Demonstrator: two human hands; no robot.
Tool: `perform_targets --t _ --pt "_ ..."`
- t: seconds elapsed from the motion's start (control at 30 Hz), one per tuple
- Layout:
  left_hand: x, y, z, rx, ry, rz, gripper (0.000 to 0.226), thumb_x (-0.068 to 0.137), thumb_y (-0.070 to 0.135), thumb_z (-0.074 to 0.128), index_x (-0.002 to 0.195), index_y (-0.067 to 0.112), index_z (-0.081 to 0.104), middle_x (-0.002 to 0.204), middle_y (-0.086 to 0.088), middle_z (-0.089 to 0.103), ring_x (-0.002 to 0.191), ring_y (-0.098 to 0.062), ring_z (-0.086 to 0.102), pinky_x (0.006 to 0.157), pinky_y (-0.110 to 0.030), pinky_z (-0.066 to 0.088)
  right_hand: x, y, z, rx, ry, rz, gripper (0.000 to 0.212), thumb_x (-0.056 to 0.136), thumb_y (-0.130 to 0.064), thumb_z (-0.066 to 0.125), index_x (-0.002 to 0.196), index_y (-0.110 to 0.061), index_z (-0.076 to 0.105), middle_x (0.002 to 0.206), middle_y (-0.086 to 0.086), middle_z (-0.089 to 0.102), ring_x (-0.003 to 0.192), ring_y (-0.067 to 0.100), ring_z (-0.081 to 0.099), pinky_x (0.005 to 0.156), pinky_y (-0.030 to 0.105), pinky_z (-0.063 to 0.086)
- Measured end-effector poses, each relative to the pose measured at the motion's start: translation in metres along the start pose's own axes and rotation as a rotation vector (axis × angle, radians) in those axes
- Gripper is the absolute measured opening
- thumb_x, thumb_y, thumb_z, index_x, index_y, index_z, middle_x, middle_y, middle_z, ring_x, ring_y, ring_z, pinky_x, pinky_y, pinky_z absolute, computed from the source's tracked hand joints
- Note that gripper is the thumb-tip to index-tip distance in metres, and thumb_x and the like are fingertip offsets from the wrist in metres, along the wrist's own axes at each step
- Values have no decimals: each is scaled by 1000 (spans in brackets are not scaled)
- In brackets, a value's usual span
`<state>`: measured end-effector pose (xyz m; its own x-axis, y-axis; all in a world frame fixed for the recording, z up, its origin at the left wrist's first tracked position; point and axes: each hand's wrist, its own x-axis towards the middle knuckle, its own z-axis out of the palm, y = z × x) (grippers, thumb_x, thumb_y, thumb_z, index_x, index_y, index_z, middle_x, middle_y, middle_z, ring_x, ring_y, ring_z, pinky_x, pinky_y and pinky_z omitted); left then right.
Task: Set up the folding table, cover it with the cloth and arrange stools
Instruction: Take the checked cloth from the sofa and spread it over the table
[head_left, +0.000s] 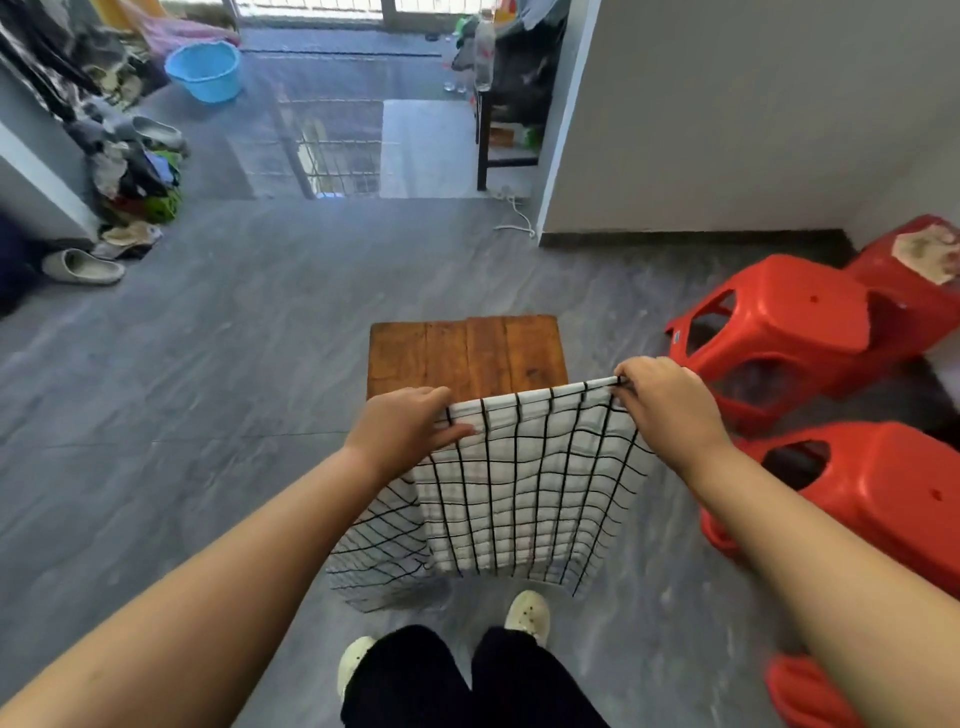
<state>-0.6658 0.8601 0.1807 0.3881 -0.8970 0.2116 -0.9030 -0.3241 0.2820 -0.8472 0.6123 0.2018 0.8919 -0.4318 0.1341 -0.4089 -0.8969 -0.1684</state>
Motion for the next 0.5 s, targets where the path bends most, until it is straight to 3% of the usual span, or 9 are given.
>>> perform_targets --t 0.13,0.3,0.5 --pt "17 -1 23 -20 -9 -65 41 78 58 53 67 23 33 56 14 34 45 -9 33 39 -13 12 27 21 18 -14 -7 -31 11 81 -16 69 80 -12 59 76 6 62 73 33 57 60 38 41" --pt "48 -24 46 -45 -34 -93 39 77 57 53 72 24 34 60 13 39 52 -10 39 41 -16 17 63 36 38 -110 9 -40 15 76 -16 73 75 -14 59 71 4 59 67 30 56 59 32 28" --pt "91 -62 76 -36 -99 -82 37 81 52 59 75 23 36 64 12 43 56 -12 43 44 -23 25 98 44 69 -190 51 33 15 73 -19 75 77 -15 61 78 3 54 77 28 51 66 36 37"
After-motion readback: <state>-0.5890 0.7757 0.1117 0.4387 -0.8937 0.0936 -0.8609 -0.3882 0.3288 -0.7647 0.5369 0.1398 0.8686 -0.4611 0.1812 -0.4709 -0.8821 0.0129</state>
